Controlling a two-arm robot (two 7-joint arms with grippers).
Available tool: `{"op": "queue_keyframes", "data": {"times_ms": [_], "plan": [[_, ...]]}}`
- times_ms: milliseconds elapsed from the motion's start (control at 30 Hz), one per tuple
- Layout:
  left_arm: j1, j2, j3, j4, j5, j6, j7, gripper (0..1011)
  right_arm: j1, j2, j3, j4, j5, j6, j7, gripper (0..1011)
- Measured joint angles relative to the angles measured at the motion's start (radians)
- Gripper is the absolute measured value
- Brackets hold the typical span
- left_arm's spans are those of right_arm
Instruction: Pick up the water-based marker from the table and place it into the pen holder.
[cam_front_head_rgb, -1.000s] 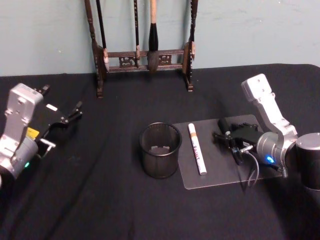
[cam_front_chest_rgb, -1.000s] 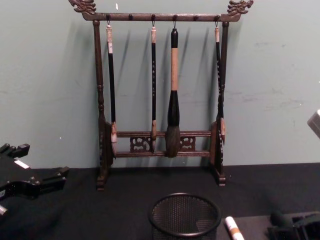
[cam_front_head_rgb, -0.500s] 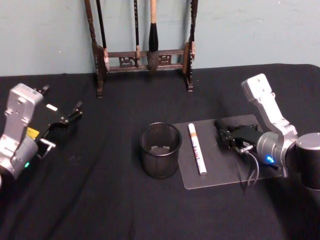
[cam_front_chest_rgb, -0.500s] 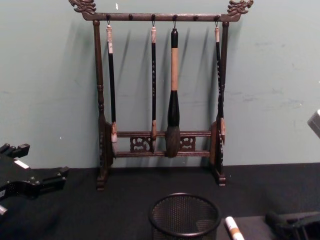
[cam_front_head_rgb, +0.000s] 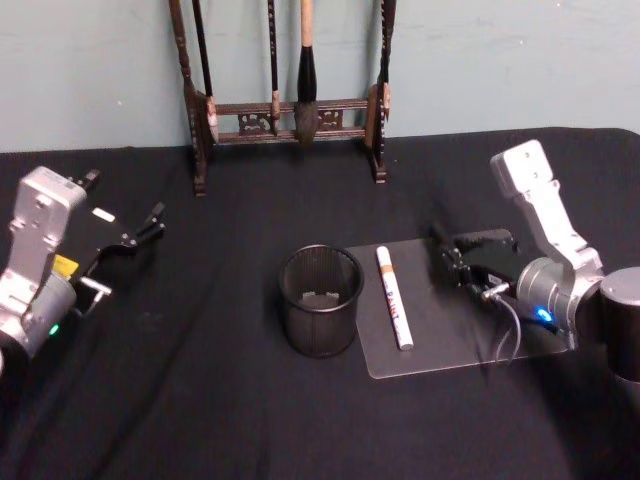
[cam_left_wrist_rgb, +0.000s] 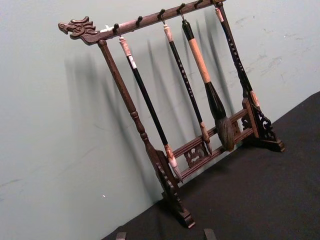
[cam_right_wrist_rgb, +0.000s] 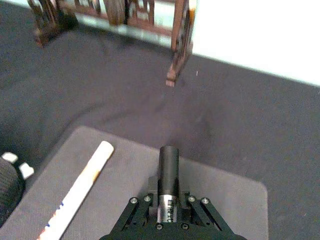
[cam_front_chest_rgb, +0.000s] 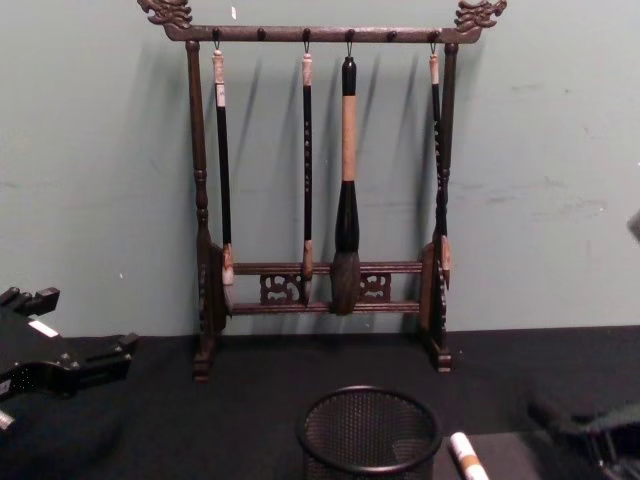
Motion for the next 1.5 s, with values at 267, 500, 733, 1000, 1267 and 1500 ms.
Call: {"op": "queue_keyframes", "data": {"times_ms": [267, 500, 733, 1000, 1267, 1500], "plan": [[0.0, 0.0, 0.0, 0.0, 0.0, 0.0, 0.0, 1001, -0.048, 0.01, 0.039, -0.053, -0.005, -0.188, 0.039, 239], [0.0, 0.0, 0.0, 0.0, 0.0, 0.0, 0.0, 1001, -0.09, 0.026, 0.068, -0.076, 0.027, -0.441, 0.121, 239], [0.0, 0.0, 0.0, 0.0, 0.0, 0.0, 0.0, 1001, -0.099, 0.026, 0.071, -0.055, 0.087, -0.631, 0.212, 239], [0.0, 0.0, 0.0, 0.0, 0.0, 0.0, 0.0, 1001, -0.067, 0.005, 0.037, 0.003, 0.179, -0.768, 0.326, 239], [0.0, 0.0, 0.0, 0.0, 0.0, 0.0, 0.0, 1001, -0.025, -0.014, -0.011, 0.057, 0.243, -0.804, 0.409, 239], [0.0, 0.0, 0.0, 0.0, 0.0, 0.0, 0.0, 1001, 0.014, -0.033, -0.063, 0.106, 0.291, -0.805, 0.474, 239]]}}
